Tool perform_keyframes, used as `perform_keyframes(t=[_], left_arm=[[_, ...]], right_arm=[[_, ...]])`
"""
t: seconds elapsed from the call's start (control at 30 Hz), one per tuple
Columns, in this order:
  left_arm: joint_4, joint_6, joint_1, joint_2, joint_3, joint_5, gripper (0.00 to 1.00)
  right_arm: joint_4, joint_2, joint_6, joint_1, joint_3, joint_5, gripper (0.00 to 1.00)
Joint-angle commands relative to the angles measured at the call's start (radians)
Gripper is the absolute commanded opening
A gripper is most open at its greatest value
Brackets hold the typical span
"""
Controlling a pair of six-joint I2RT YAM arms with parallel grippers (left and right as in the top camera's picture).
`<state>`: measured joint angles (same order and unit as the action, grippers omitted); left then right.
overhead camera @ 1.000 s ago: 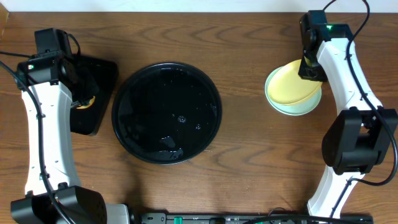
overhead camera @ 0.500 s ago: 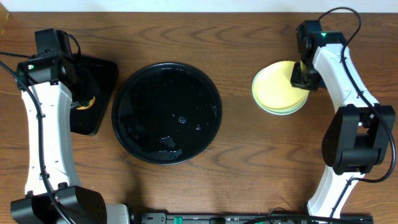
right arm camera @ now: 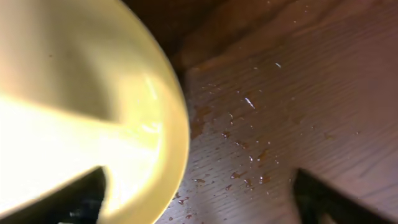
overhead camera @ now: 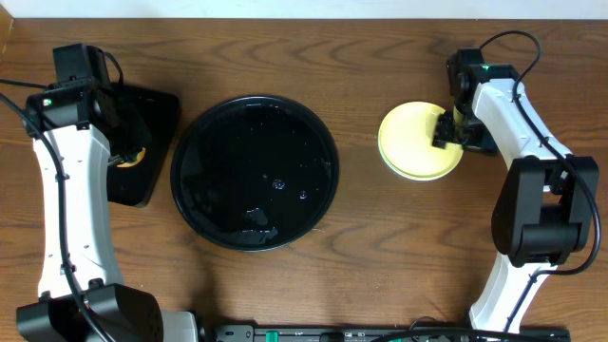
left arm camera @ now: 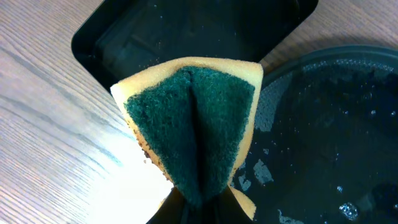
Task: Clean dirty plates on tray and stack at the side
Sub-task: 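Open the right gripper to release the yellow plate on the stack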
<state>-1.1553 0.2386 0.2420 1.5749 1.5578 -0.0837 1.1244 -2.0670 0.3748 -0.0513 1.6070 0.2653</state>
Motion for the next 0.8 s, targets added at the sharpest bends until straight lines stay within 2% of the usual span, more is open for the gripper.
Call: perform_keyframes(t=[0.0,0.2,0.4,0.6,0.77], left_arm=[[0.003,0.006,0.003,0.006,-0.004,-0.002,0.08],[0.042,-0.013,0.004,0.007,-0.004,-0.029,0.08],[0.088,-0.013,0.055,0.031,-0.004,-0.074,0.07],[0.127,-0.010,0.168,0.147,-0.004,0.002,0.07],[0.179,-0.019,0.201,0.256,-0.004,0.005,0.07]], right_arm=[[-0.007,0.019,-0.024,0.004,-0.005,-0.031,0.99],[0.008,0.021,-0.061,0.004,0.047,-0.038,0.99],[0.158,0.021,-0.089,0.002,0.204,-0.040,0.99],[0.293,0.021,-0.147,-0.032,0.335,-0.092,0.99],[0.360,0.023,-0.146,-0.092,0.391,-0.108,0.99]])
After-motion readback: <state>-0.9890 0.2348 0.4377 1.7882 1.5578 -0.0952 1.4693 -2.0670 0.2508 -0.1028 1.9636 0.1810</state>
